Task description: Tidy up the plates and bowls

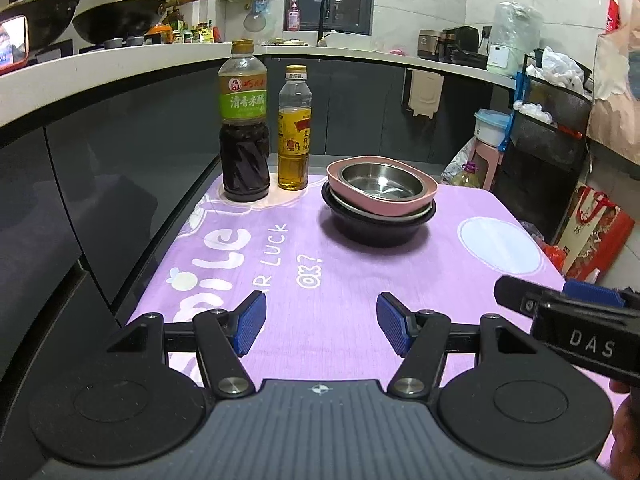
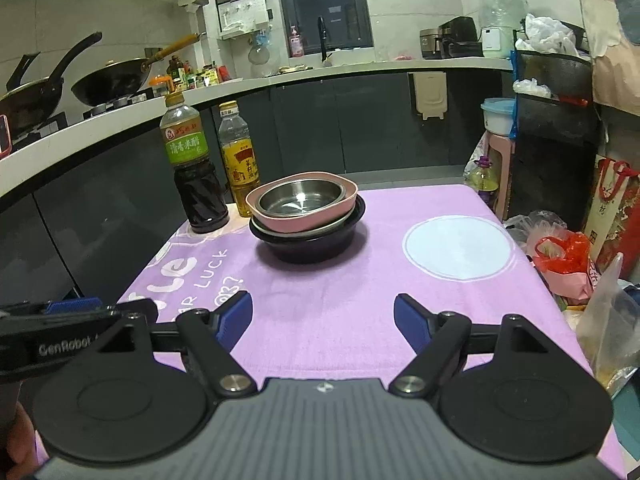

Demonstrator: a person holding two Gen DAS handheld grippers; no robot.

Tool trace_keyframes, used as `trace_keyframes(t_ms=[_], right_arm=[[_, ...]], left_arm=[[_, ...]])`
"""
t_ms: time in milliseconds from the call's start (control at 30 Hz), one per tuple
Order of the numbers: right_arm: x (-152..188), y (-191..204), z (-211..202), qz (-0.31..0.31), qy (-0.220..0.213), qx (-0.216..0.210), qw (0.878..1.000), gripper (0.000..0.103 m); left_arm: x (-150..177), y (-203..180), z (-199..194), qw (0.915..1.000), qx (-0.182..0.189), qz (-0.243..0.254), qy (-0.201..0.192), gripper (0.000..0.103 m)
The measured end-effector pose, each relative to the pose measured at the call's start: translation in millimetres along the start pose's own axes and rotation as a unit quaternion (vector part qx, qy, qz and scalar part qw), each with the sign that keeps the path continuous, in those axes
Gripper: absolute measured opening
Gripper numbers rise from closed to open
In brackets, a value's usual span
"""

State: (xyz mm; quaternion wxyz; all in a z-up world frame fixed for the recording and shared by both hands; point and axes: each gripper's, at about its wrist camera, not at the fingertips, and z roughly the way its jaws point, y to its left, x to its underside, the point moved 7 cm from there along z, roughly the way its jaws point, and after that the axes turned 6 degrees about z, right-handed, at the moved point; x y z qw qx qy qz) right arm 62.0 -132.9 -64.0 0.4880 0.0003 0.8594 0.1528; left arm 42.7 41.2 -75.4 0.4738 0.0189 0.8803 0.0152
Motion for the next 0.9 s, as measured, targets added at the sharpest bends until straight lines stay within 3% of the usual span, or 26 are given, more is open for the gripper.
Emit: trace_keyframes(t_ms=[267, 900], right_arm=[[1.8, 7.1, -10.3, -0.003, -0.010, -0.005, 1.000, 0.040], [8.7, 12.3, -10.6, -0.003, -0.002, 0.001, 1.000, 0.040]], left_arm=[[0.8, -2.1, -10.5, 0.9998, -0.012, 0.013, -0.003, 0.058], [7.2, -1.8, -8.8, 0.9999, -0.002, 0.012, 0.007, 0.058]])
